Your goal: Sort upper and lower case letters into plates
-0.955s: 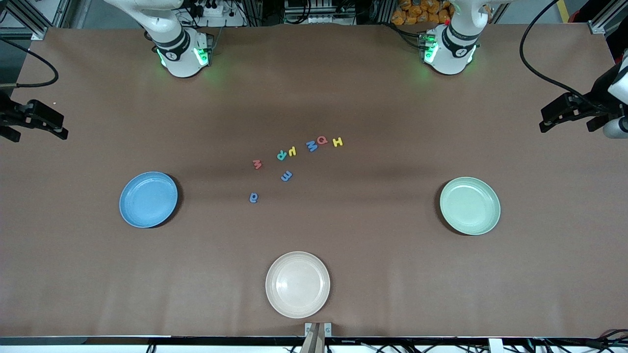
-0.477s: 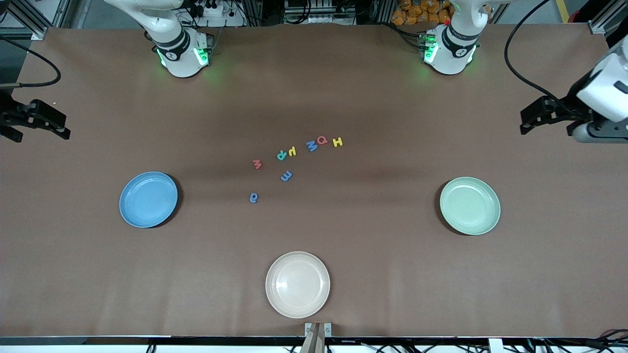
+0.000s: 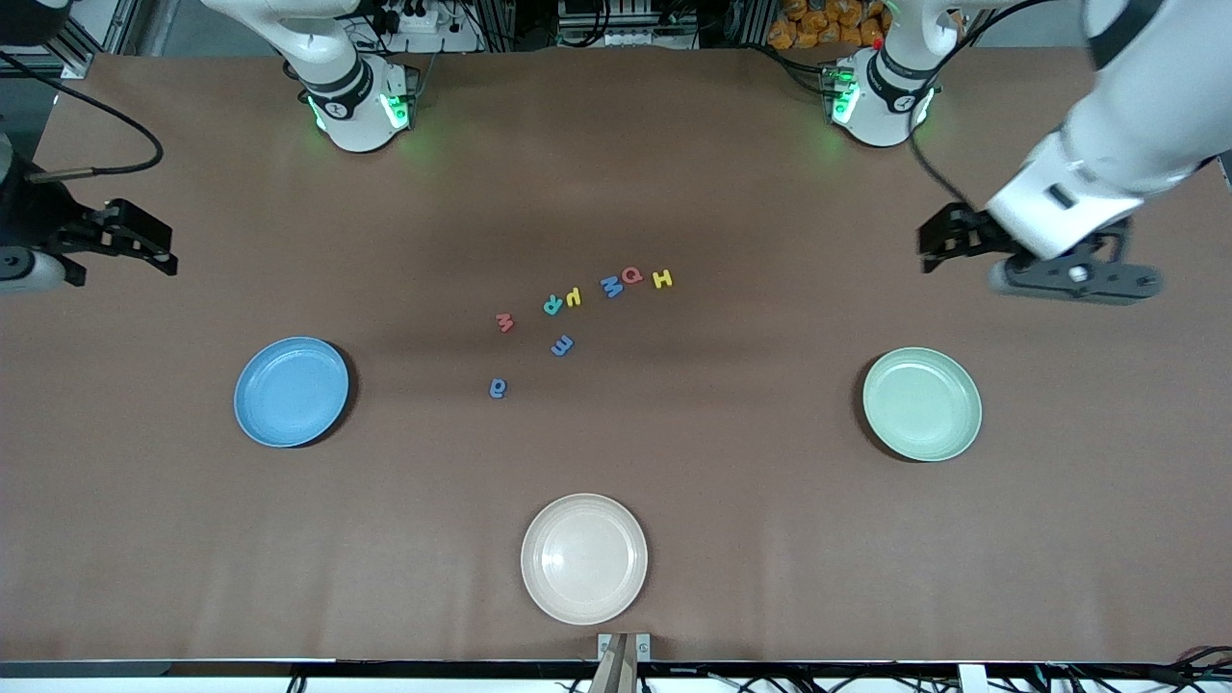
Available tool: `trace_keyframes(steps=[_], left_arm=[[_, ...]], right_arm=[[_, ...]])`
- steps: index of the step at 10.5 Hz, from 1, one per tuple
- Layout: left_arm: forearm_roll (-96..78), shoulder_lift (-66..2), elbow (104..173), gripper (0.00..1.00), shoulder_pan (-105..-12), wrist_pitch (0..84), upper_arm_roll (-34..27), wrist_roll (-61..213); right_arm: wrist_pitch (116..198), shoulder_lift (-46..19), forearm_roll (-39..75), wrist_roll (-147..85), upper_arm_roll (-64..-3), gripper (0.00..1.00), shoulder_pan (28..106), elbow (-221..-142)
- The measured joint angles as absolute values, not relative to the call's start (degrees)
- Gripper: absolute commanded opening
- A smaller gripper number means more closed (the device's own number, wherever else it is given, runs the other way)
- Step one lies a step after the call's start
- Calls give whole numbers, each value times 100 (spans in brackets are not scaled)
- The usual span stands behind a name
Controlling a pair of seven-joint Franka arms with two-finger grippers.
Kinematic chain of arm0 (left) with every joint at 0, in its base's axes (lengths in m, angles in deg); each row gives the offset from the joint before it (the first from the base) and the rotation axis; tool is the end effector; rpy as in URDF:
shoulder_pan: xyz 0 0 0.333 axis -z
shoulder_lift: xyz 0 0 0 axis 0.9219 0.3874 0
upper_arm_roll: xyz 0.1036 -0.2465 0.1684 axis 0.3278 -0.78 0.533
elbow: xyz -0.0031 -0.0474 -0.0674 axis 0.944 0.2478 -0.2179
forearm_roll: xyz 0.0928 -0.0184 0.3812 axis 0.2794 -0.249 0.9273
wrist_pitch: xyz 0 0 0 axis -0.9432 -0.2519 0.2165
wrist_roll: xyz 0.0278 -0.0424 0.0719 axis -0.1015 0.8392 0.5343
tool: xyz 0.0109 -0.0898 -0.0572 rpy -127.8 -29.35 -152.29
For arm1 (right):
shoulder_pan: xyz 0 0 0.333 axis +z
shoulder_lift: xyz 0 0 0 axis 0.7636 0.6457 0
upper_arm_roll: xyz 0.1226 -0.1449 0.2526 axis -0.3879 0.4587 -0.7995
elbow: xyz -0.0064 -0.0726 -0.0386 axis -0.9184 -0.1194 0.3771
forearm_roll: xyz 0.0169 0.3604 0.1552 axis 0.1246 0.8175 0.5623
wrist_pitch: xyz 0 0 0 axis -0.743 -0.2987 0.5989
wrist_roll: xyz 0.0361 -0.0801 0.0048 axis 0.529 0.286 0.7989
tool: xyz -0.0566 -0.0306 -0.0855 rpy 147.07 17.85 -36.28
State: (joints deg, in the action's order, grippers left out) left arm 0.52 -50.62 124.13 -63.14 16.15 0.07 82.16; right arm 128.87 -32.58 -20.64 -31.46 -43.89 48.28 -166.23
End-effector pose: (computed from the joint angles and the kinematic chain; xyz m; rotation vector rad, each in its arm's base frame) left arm 0.5644 -0.1819 0.5946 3.1246 -0.1664 -0.0378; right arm 0.5731 0.0304 0.6329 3.1171 0.2127 -0.0069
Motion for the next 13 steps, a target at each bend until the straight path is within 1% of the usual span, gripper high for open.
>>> trace_keyframes(steps=[2,5,7,10,13], left_arm=[[43,-4712,12434,100,-5793,1932,-6,9175],[43,-4075,12434,100,-4950,2568,-16,10440],[43,-3649,12432,100,-4515,2927,-16,11189],[50,-3084,12432,100,-3995,3380,-10,12151],[102,-2864,12607,100,-3831,3457,7,12508]], right_arm=[[12881,-3117,-2064,-3145,-4394,100,4981,-16645],[12905,-2645,-2082,-3145,-4399,100,5299,-16667],[13017,-2426,-2086,-3145,-4397,100,5347,-16665],[13428,-1979,-2068,-3145,-4398,100,5395,-16671],[13601,-1608,-2037,-3179,-4399,100,5565,-16671]])
